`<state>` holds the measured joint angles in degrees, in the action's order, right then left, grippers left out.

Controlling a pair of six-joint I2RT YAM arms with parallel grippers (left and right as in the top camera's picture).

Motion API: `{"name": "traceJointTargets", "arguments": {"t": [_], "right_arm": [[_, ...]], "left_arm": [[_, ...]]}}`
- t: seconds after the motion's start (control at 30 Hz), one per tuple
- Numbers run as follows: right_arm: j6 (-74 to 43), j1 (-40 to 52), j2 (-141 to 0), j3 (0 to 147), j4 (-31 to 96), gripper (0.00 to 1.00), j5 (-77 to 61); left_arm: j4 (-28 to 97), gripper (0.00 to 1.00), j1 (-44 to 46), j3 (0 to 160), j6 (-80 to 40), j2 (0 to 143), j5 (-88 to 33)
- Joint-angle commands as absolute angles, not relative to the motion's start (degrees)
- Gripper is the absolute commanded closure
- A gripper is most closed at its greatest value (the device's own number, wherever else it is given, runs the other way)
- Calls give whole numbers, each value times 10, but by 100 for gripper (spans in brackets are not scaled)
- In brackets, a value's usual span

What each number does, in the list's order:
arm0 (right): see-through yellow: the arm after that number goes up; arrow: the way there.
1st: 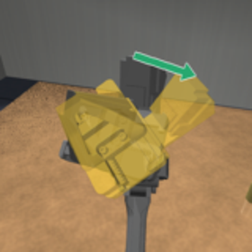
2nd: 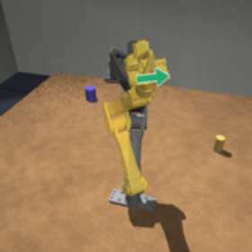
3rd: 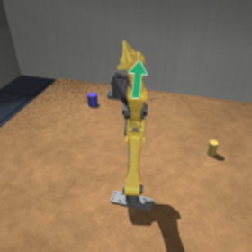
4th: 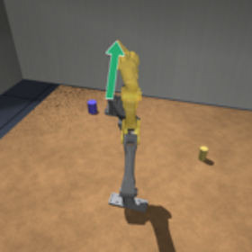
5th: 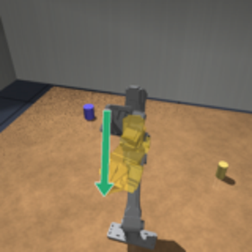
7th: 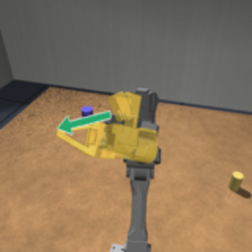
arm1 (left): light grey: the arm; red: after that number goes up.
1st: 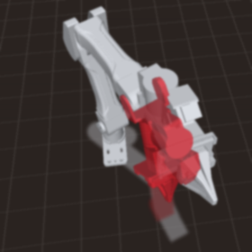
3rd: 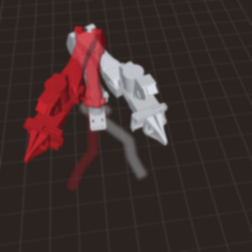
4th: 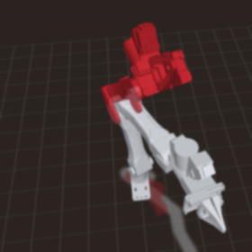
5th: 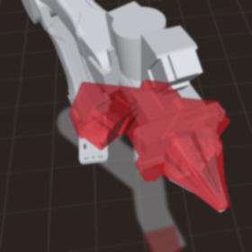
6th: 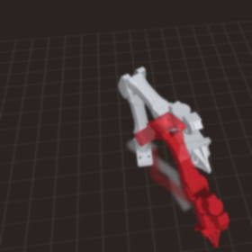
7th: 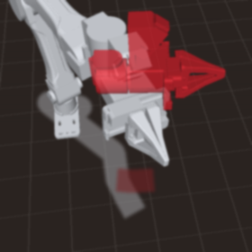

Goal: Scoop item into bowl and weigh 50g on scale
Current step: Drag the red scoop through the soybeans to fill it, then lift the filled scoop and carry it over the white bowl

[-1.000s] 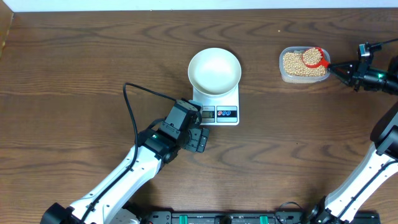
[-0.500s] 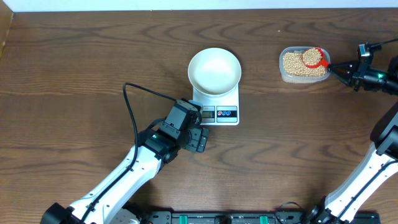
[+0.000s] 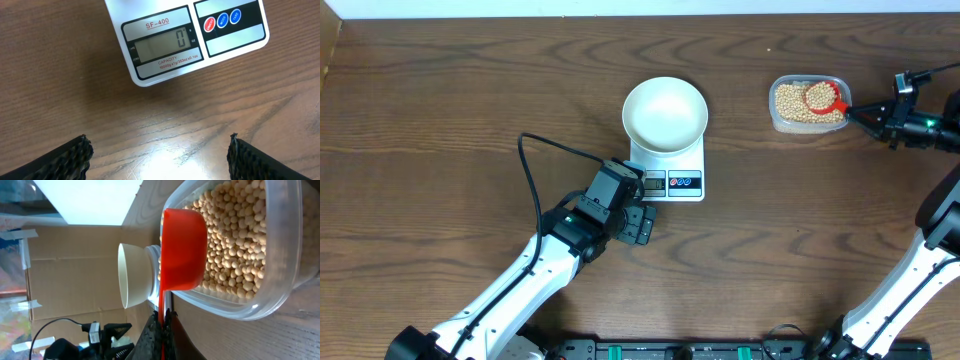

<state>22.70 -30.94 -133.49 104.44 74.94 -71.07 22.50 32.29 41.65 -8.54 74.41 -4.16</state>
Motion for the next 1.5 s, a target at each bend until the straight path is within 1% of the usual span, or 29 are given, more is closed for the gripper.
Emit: {"name": "traceJointTargets", "arguments": {"t": [0.0, 0.13, 0.53, 1.13, 1.47], "right_arm": [[242, -310, -1333, 1050, 756, 99, -729], [270, -309, -1332, 1050, 777, 99, -746], [276, -284, -1324, 1052, 791, 99, -771], [275, -195, -1318, 1070, 792, 99, -857], [275, -127, -1315, 1103, 809, 99, -861]], "left_arm": [[227, 11, 321, 416, -79, 737, -39], [227, 11, 321, 416, -79, 737, -39], [227, 11, 321, 416, -79, 737, -39], [227, 12, 321, 416, -79, 737, -39], [227, 12, 321, 416, -79, 737, -39]]}}
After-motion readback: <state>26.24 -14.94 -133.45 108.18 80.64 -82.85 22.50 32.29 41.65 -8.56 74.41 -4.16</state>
